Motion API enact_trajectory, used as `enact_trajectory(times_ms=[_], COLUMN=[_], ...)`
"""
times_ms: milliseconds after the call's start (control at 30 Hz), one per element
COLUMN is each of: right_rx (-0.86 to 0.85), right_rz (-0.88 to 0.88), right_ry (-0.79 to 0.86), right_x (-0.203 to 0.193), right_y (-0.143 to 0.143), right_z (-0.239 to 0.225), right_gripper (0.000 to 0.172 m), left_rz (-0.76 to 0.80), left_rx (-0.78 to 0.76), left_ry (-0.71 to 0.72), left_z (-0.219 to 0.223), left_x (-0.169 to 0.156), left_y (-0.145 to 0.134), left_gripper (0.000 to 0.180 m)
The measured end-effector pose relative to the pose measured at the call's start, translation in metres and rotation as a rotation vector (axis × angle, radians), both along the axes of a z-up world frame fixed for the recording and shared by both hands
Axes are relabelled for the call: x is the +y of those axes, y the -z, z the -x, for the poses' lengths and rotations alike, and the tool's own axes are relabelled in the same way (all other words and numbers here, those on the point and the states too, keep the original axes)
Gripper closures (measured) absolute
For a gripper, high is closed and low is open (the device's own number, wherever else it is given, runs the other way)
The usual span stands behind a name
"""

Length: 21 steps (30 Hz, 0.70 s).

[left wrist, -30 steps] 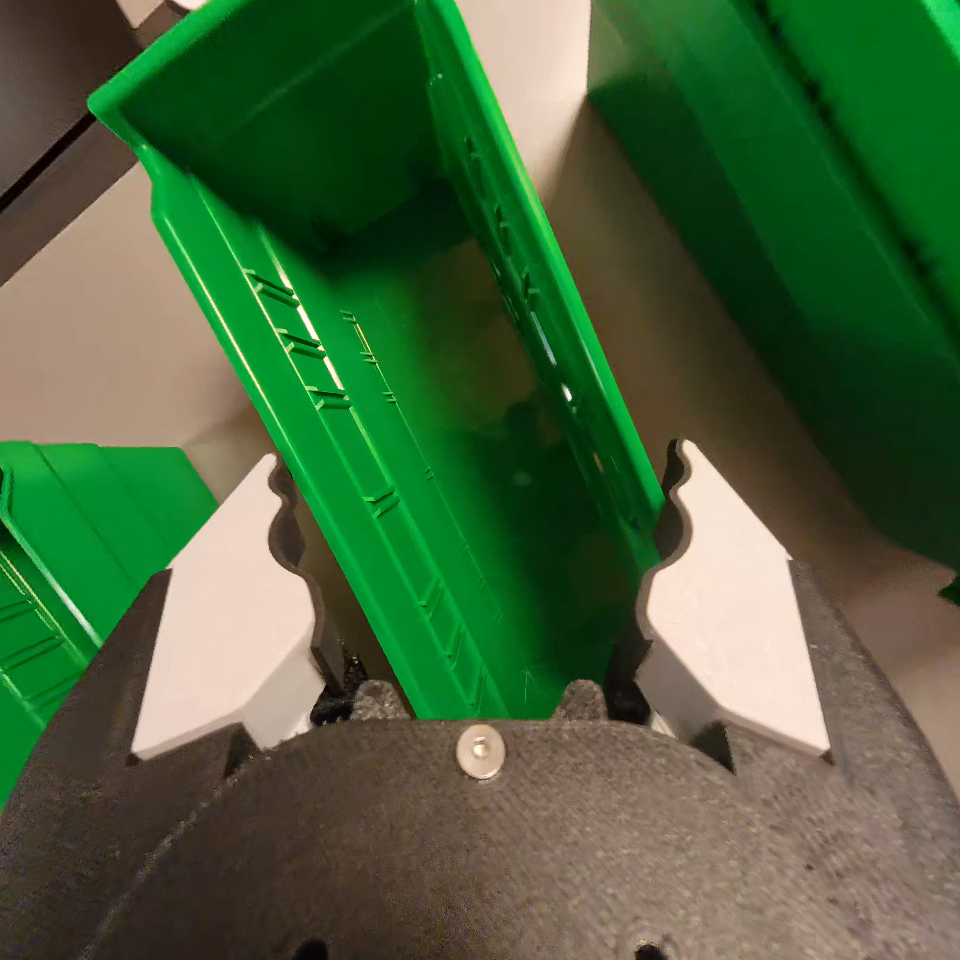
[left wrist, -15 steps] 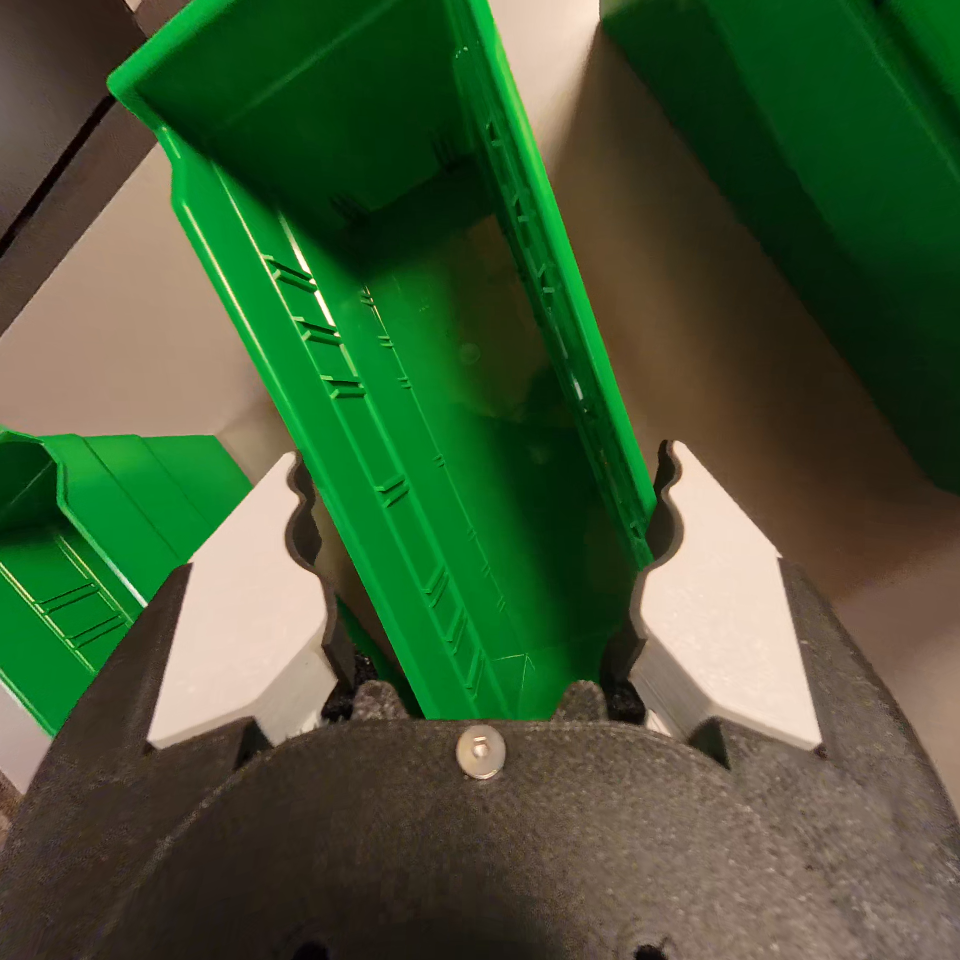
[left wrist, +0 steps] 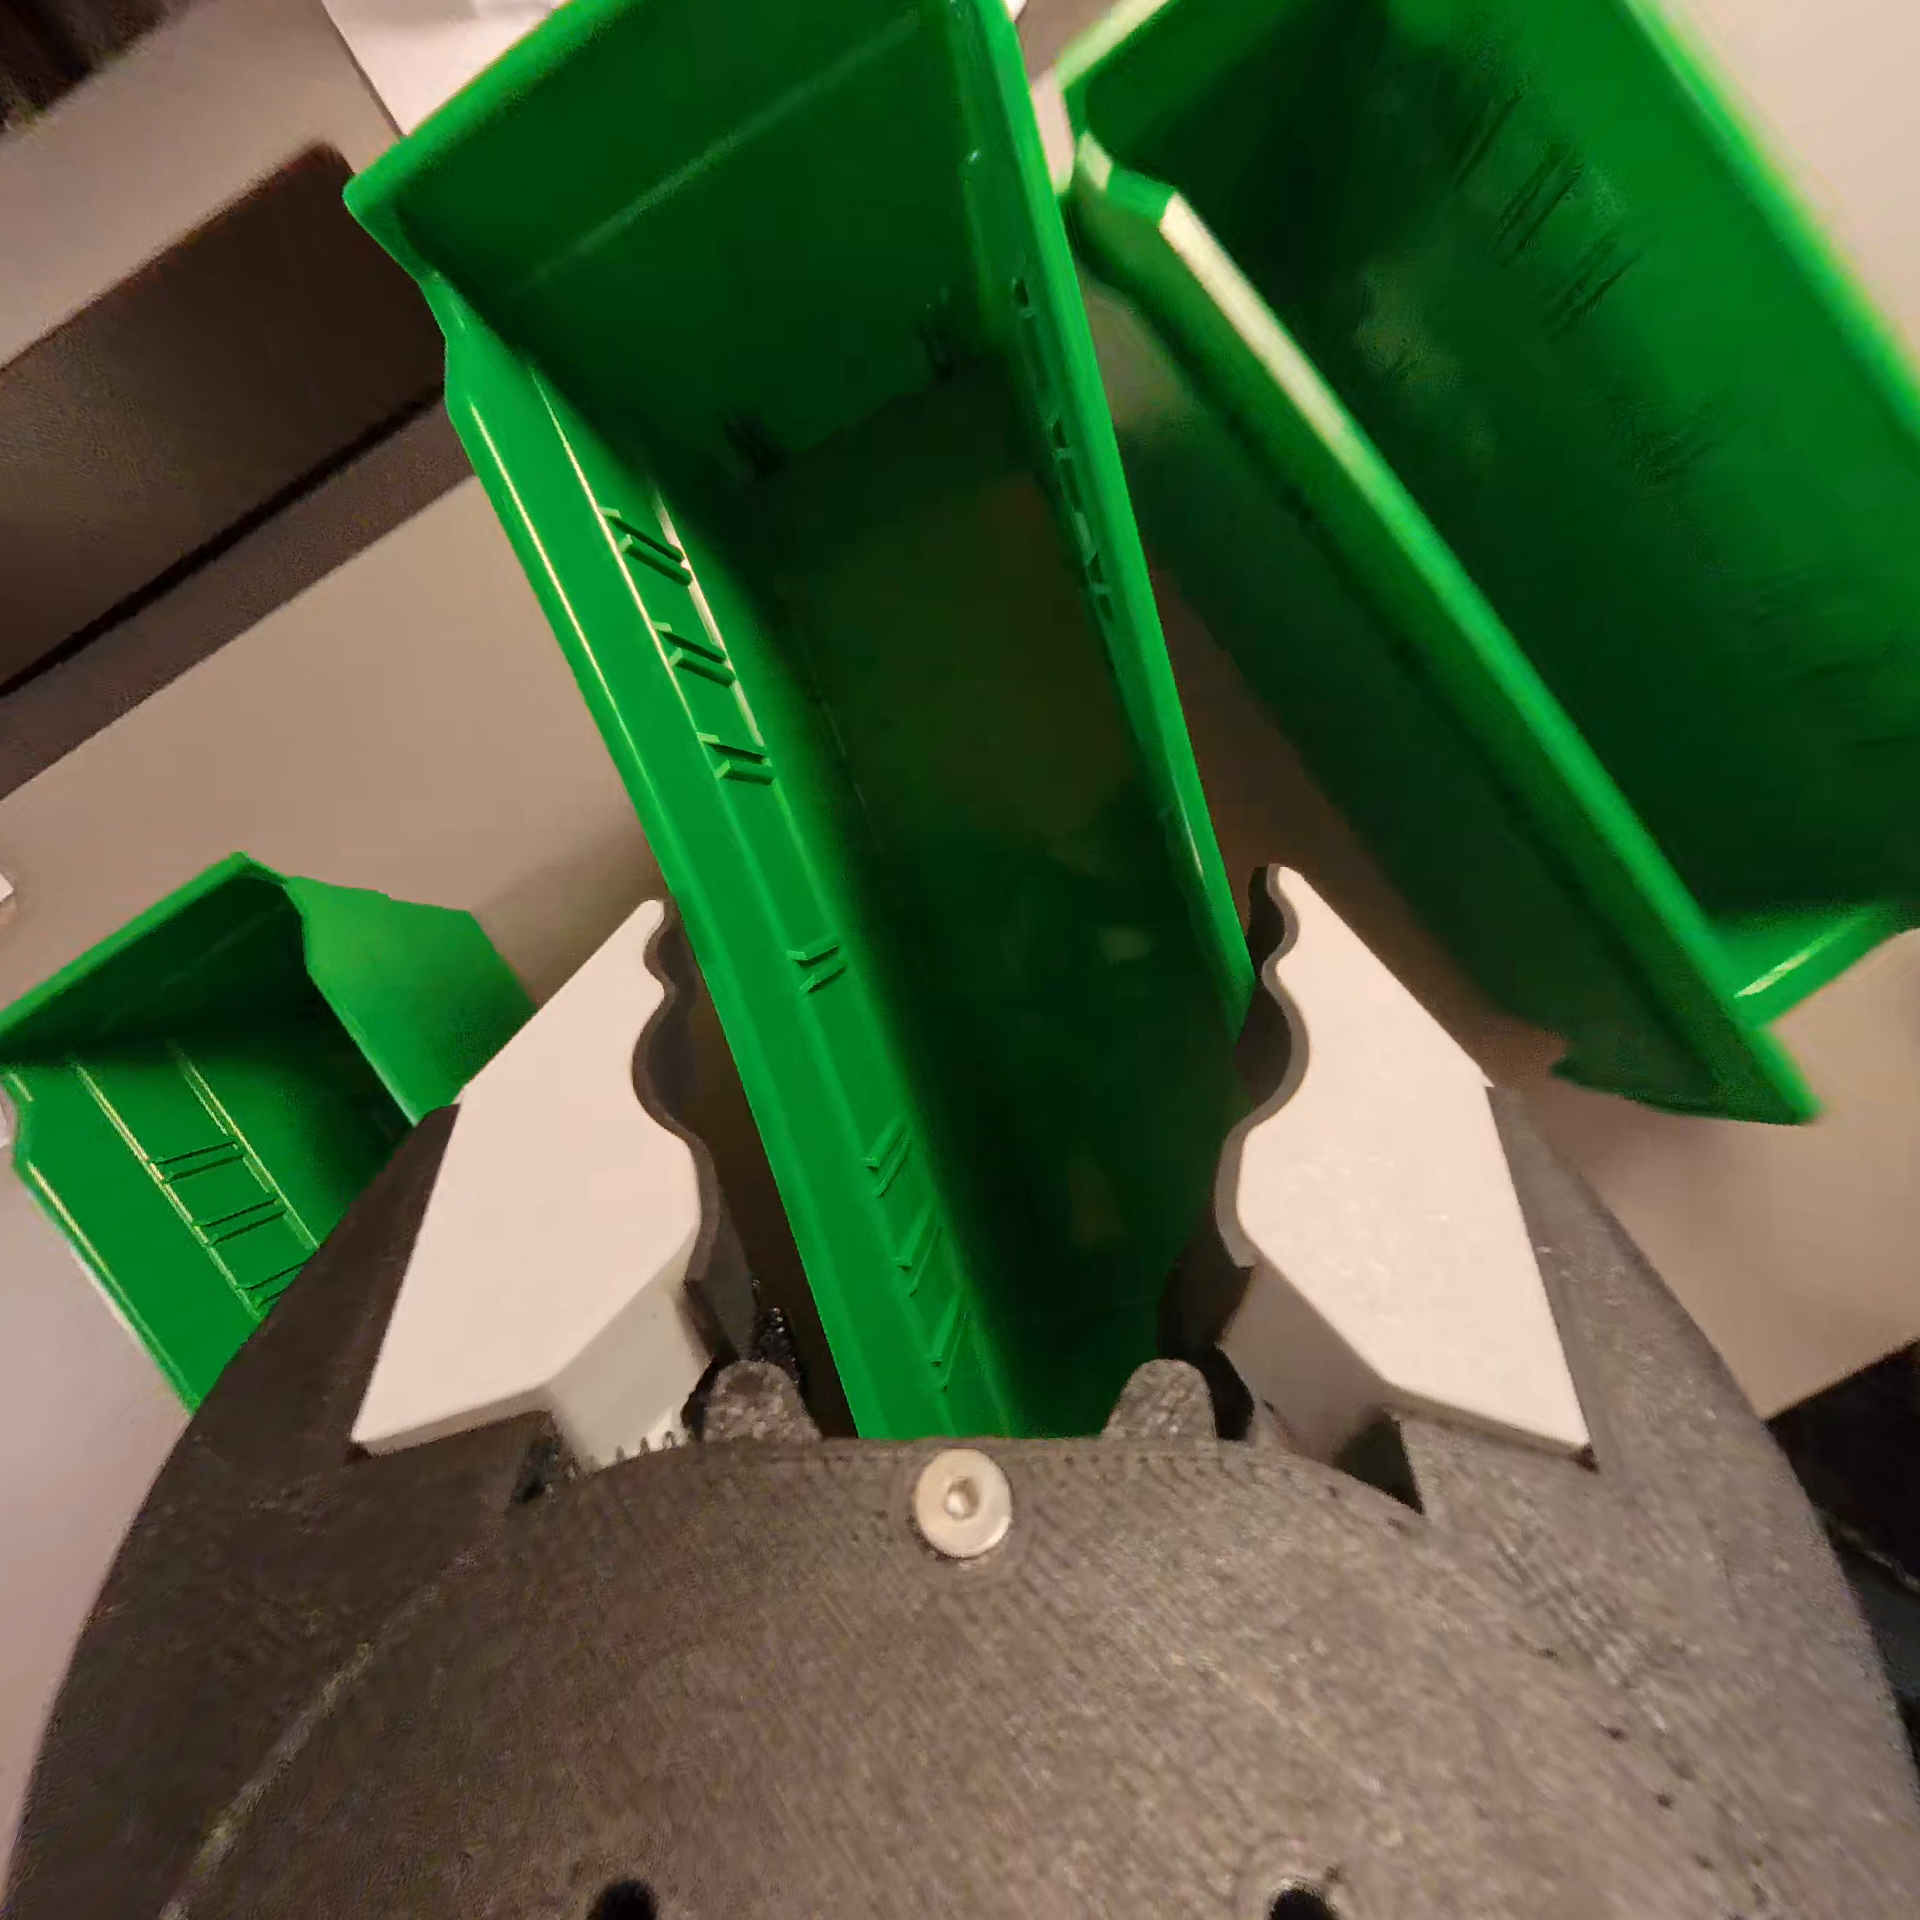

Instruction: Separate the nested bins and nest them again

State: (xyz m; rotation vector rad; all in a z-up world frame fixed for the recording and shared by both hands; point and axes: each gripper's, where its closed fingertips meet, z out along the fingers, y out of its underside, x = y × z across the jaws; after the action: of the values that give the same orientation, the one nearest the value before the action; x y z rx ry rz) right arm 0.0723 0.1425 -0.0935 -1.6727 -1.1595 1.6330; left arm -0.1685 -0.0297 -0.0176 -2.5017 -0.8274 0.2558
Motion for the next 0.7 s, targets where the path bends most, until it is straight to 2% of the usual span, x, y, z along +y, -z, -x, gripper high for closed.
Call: enact_trajectory(times_ms=[233, 367, 467, 533, 700], right_rx=[0.001, 0.005, 0.010, 0.011, 0.017], right_rz=[-0.001, 0.001, 0.013, 0.017, 0.020], right_ry=[0.000, 0.000, 0.000, -0.004, -0.011], right_x=[0.000, 0.000, 0.001, 0.001, 0.000], right_y=[0.000, -0.001, -0.001, -0.002, -0.002], right_z=[0.000, 0.000, -0.001, -0.001, -0.001], right_gripper=[0.079, 0.080, 0.079, 0.079, 0.079], left_rz=[-0.218, -0.361, -0.446, -0.469, -0.441], left_rx=[0.003, -0.109, -0.202, -0.252, -0.268], left_ry=[-0.006, 0.031, 0.034, 0.012, -0.090], left_z=[-0.022, -0.057, -0.080, -0.091, -0.096], left_x=[0.044, 0.088, 0.117, 0.131, 0.141], left_y=[-0.093, -0.115, -0.110, -0.095, -0.052], left_gripper=[0.075, 0.076, 0.077, 0.076, 0.074])
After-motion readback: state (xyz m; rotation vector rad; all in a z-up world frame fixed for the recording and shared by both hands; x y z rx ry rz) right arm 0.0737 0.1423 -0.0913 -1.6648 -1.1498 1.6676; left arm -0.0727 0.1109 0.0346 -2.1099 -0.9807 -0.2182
